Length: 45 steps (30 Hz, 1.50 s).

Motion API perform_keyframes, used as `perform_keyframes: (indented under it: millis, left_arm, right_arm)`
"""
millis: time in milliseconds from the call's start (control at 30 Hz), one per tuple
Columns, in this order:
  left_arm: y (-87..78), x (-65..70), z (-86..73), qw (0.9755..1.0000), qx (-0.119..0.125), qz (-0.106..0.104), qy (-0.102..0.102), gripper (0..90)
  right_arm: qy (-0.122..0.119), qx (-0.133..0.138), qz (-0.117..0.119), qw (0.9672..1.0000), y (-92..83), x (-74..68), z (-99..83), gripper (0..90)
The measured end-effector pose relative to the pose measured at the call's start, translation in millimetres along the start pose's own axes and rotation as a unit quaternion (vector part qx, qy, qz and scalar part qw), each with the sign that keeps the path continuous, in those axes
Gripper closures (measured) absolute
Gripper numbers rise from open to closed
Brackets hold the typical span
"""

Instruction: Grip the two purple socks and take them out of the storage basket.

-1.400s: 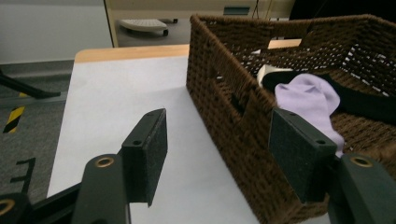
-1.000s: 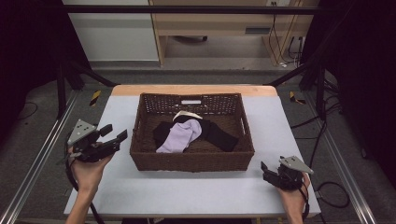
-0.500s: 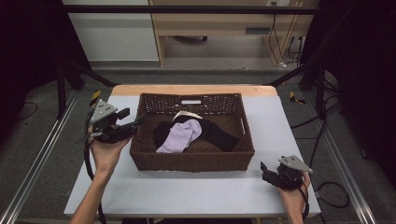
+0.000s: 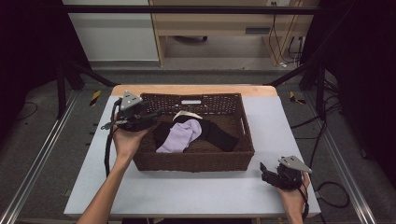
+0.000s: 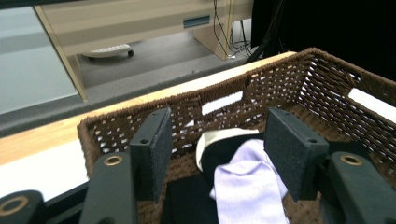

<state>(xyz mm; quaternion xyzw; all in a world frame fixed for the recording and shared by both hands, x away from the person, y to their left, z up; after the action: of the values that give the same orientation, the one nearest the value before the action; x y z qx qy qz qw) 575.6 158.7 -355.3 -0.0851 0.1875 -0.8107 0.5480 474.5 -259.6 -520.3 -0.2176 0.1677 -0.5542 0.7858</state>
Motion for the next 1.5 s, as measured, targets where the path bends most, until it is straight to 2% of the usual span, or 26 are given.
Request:
perform_keyframes:
  millis: [100,333,367,467,567,600,700,733,767,800,900,1033,1100,1133,1167,1200,1233,1367,1400,1433,1500]
  left_arm:
    - [8.2,-0.2,0.5,0.9999,-0.004,-0.004,-0.015,41.2]
    - [28.3,-0.6,-5.3,0.9998,-0.019,0.001,-0.009,40.9]
    - [35.2,1.1,-8.1,0.9997,-0.024,0.0,-0.007,40.9]
    - [41.5,3.0,-11.0,0.9996,-0.03,0.002,0.002,41.2]
    - [54.4,9.7,-18.3,0.9988,-0.043,0.003,0.023,41.8]
    - [54.4,9.7,-18.3,0.9988,-0.043,0.003,0.023,41.9]
    - [67.0,17.1,-30.2,0.9961,-0.073,-0.003,0.05,42.9]
    - [67.0,17.1,-30.2,0.9961,-0.073,-0.003,0.05,43.1]
    - [72.3,20.8,-36.0,0.9946,-0.082,-0.004,0.063,42.8]
    - [72.3,20.8,-36.0,0.9946,-0.082,-0.004,0.063,42.5]
    - [79.4,25.8,-46.2,0.991,-0.118,-0.011,0.063,43.4]
    - [81.4,26.4,-49.9,0.9894,-0.13,-0.023,0.061,46.1]
    - [83.4,28.4,-53.9,0.9872,-0.14,-0.029,0.072,48.2]
    - [83.4,28.4,-53.9,0.9872,-0.14,-0.029,0.072,49.7]
    - [84.0,29.6,-55.5,0.9859,-0.144,-0.029,0.079,50.2]
    - [85.3,30.6,-59.2,0.9828,-0.156,-0.029,0.096,50.4]
    - [86.5,31.9,-61.4,0.982,-0.161,-0.029,0.095,51.3]
    - [89.4,32.3,-70.2,0.976,-0.191,-0.03,0.1,50.6]
    - [89.4,32.3,-70.2,0.976,-0.191,-0.03,0.1,50.6]
    - [90.5,33.1,-74.5,0.9724,-0.206,-0.032,0.104,50.8]
    - [91.9,33.8,-78.1,0.9683,-0.22,-0.025,0.117,50.8]
  right_arm:
    - [-0.001,0.0,0.0,1.0,0.6,-0.8,0.0,15.7]
    - [-0.001,0.001,-0.002,1.0,0.5,-0.2,-0.4,15.1]
    - [0.002,0.0,-0.004,1.0,1.4,0.5,-0.5,15.1]
    - [0.005,-0.004,-0.003,1.0,2.0,0.6,-0.9,15.2]
    - [0.004,-0.001,-0.004,1.0,1.7,0.8,-0.5,15.2]
    - [0.005,-0.001,-0.002,1.0,1.7,0.8,-0.2,15.1]
    - [0.01,0.004,-0.001,0.9999,3.1,1.3,1.5,14.7]
    - [0.01,0.004,-0.001,0.9999,3.1,1.3,1.5,14.7]
    - [0.01,0.004,0.0,0.9999,3.9,0.3,2.3,14.0]
    - [0.01,0.004,0.0,0.9999,3.9,0.3,2.3,14.0]
    - [0.005,0.006,0.0,1.0,3.0,-0.8,3.3,13.9]
    - [0.005,0.002,-0.001,1.0,3.7,-1.0,2.3,13.4]
    - [0.002,0.0,-0.003,1.0,3.5,-1.5,1.8,13.2]
    - [0.001,0.002,-0.003,1.0,3.1,-1.8,1.8,13.2]
    - [0.001,0.004,-0.004,1.0,2.8,-2.0,2.0,13.4]
    - [0.003,0.003,-0.003,1.0,2.6,-2.1,1.8,13.3]
    - [0.004,0.003,-0.003,1.0,2.9,-2.0,1.7,13.3]
    - [0.004,0.001,-0.002,1.0,3.2,-2.1,1.4,13.2]
    - [0.004,0.001,-0.002,1.0,3.2,-2.1,1.4,13.2]
    - [0.007,0.001,-0.004,1.0,3.0,-1.5,1.2,13.4]
    - [0.008,0.001,-0.006,0.9999,2.6,-0.8,0.8,13.4]
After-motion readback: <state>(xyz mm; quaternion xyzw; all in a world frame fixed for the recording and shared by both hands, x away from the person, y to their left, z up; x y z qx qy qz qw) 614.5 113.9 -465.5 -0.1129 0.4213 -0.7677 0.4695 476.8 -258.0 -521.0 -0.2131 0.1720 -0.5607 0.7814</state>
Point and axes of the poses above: each handheld gripper's, and its own axes: y roughly forward along the jaws, z roughly out of its top, x roughly to its right, the point moved 7 cm from there along y, roughly forward along the jaws, and after that the axes turned 8 degrees about z, right-handed, at the moved point
